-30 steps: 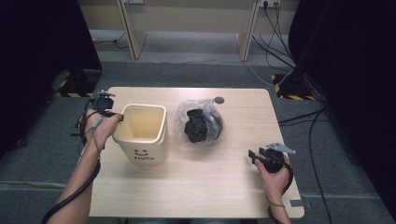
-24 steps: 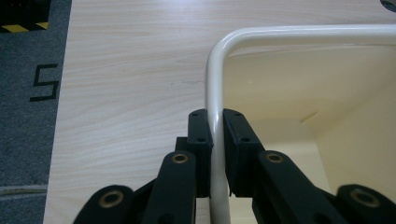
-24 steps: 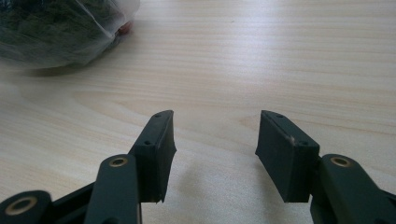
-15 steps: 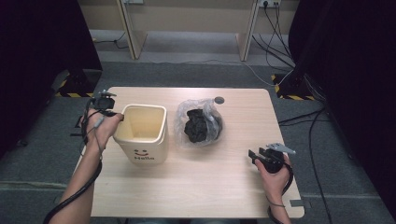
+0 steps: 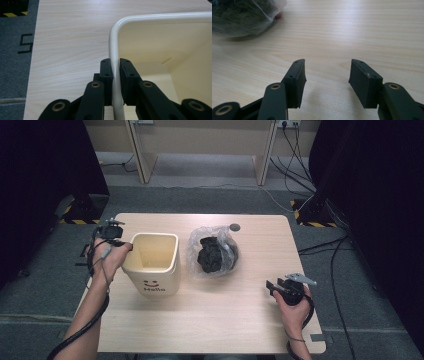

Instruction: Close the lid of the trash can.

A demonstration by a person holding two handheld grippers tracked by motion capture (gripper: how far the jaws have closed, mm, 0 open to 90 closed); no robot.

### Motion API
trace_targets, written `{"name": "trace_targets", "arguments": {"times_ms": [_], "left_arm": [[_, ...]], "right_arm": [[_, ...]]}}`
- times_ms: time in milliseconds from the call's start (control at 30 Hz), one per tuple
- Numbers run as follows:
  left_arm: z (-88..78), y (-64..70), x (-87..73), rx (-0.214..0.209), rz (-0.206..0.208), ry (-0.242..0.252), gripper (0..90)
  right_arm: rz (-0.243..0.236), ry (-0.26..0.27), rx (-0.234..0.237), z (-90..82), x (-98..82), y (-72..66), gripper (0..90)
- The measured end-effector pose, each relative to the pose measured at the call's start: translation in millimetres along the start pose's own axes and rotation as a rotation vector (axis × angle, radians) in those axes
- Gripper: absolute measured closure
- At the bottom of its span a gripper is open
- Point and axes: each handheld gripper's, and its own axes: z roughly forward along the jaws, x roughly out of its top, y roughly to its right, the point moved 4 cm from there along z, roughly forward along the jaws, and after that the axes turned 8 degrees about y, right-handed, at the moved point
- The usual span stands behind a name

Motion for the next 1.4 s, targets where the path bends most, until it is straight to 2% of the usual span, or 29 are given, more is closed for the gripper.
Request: {"name": "trace_targets", "arguments": {"times_ms": [233, 700, 933, 1167, 1400], "left_arm": [[-4.2, 1.7, -1.9, -0.013, 0.005, 0.010, 79.1], [1.4, -0.9, -4.9, -0.021, 0.009, -0.016, 79.1], [1.0, -1.3, -5.8, -0.028, 0.016, 0.001, 78.1], [-3.4, -6.0, -6.5, -0.034, 0.026, 0.052, 60.0], [-6.0, -12.9, -9.8, -0.068, 0.036, 0.096, 45.6]], "right_arm": [[0.000, 0.000, -0.001, 0.0, 0.0, 0.0, 46.9], [0.001, 0.001, -0.001, -0.1, 0.0, 0.0, 47.0], [0.001, 0.002, -0.001, -0.1, 0.0, 0.0, 47.1], [-0.001, 0.000, -0.002, 0.1, 0.0, 0.0, 46.6], [-0.002, -0.001, -0.004, 0.2, 0.0, -0.1, 46.5]]}}
